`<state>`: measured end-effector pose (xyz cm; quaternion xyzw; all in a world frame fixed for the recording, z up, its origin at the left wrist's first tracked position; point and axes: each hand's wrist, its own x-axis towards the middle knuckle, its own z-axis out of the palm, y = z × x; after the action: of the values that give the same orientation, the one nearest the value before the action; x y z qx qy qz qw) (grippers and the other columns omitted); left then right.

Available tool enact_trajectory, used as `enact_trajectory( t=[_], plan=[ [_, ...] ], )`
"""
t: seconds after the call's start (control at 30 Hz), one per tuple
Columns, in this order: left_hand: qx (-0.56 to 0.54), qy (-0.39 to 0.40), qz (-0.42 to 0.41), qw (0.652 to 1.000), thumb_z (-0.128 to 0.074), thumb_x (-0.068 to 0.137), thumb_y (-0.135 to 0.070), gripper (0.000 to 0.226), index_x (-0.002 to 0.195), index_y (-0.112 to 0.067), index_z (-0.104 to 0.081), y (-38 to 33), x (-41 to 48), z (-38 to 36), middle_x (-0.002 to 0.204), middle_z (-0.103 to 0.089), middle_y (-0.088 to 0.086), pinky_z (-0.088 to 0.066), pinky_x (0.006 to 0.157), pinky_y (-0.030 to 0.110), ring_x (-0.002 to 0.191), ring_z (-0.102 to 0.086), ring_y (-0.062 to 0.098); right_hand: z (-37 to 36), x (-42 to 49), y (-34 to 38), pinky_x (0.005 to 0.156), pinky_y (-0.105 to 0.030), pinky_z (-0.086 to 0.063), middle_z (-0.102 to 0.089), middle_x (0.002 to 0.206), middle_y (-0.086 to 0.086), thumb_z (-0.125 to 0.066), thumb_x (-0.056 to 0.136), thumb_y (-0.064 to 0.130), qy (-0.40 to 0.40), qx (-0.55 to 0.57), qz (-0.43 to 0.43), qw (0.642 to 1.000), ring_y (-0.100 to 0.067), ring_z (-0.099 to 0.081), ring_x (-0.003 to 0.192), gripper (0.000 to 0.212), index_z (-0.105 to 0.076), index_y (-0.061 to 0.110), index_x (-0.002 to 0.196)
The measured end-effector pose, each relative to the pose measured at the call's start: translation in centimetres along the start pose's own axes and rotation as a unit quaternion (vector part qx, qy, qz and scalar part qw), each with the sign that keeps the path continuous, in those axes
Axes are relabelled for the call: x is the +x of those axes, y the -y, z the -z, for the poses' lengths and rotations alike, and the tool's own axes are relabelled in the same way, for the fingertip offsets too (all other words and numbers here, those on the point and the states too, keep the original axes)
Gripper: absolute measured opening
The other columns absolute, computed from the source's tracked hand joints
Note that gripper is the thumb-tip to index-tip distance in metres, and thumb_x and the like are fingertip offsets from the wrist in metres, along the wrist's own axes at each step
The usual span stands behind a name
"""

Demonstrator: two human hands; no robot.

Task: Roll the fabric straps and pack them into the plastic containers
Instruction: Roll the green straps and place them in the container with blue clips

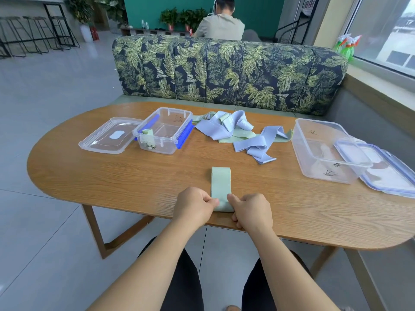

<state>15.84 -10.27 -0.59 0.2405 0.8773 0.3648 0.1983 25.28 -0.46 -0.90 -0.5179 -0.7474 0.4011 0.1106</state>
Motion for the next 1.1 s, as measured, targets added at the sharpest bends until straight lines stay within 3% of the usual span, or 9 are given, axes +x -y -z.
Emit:
enact_trajectory(
  t=[0.2,0.33,0.53,0.67,0.83,0.97,1.1],
  plan=[
    [0.006,-0.003,0.009,1.000,-0.068,0.085,-0.036,0.018,0.081,-0.019,-0.074,0.0,-1.3,0.3,0.076,-0.072,-0.002,-0.052,0.067,0.027,0.078,-0.068,0.016,0.7,-1.3,-0.8,0.067,-0.034,-0.056,-0.066,0.050,0.001,-0.058,0.089,0.038,0.020,0.044,0.033,0.998,-0.013,-0.059,0.043,0.039,-0.065,0.005,0.068],
    [0.000,-0.015,0.017,1.000,-0.067,0.085,-0.037,0.018,0.079,-0.020,-0.073,-0.1,-1.4,0.2,0.073,-0.071,-0.004,-0.053,0.066,0.028,0.076,-0.068,0.014,0.8,-1.5,-1.6,0.073,-0.043,-0.058,-0.068,0.057,-0.003,-0.064,0.084,0.025,0.043,0.104,0.059,0.992,-0.014,-0.058,0.047,0.021,-0.068,0.014,0.066],
    [0.000,-0.037,0.015,0.999,-0.066,0.083,-0.036,0.017,0.079,-0.021,-0.070,-0.3,-1.0,0.0,0.076,-0.070,-0.007,-0.051,0.065,0.025,0.078,-0.065,0.013,0.9,-1.0,-1.4,0.067,-0.036,-0.056,-0.067,0.057,0.003,-0.063,0.087,0.030,0.053,0.081,0.057,0.994,-0.013,-0.056,0.044,0.022,-0.065,0.014,0.072],
    [-0.053,-0.036,-0.017,0.998,-0.070,0.083,-0.025,0.011,0.094,-0.023,-0.070,-0.1,-1.0,-0.3,0.092,-0.068,-0.009,-0.049,0.076,0.023,0.086,-0.063,0.009,0.9,-0.5,-0.9,0.071,-0.039,-0.058,-0.066,0.054,0.002,-0.061,0.086,0.034,0.057,0.060,0.045,0.996,-0.013,-0.056,0.041,0.024,-0.064,0.016,0.071],
    [-0.039,-0.028,-0.033,0.998,-0.068,0.085,-0.022,0.013,0.097,-0.024,-0.071,0.2,-0.7,-0.5,0.096,-0.069,-0.007,-0.053,0.081,0.028,0.089,-0.063,0.011,0.8,0.2,-0.3,0.070,-0.037,-0.057,-0.069,0.056,0.000,-0.059,0.088,0.038,0.058,0.046,0.029,0.997,-0.014,-0.058,0.043,0.028,-0.063,0.015,0.072],
    [-0.016,-0.024,-0.033,0.999,-0.067,0.087,-0.026,0.014,0.100,-0.023,-0.073,-0.1,-0.2,-0.3,0.102,-0.070,-0.008,-0.049,0.083,0.024,0.096,-0.063,0.010,0.8,0.1,-0.7,0.055,-0.029,-0.052,-0.067,0.055,0.001,-0.061,0.090,0.033,0.055,0.121,0.026,0.991,-0.011,-0.053,0.041,0.028,-0.065,0.008,0.079],
    [-0.008,-0.016,-0.020,1.000,-0.065,0.088,-0.025,0.009,0.088,-0.024,-0.073,-0.5,0.2,0.0,0.094,-0.071,-0.009,-0.045,0.071,0.021,0.087,-0.063,0.011,1.0,-0.2,-1.1,0.042,-0.019,-0.040,-0.061,0.050,0.005,-0.065,0.087,0.024,0.047,0.146,0.039,0.987,-0.006,-0.047,0.037,0.021,-0.068,0.004,0.081]
  ],
)
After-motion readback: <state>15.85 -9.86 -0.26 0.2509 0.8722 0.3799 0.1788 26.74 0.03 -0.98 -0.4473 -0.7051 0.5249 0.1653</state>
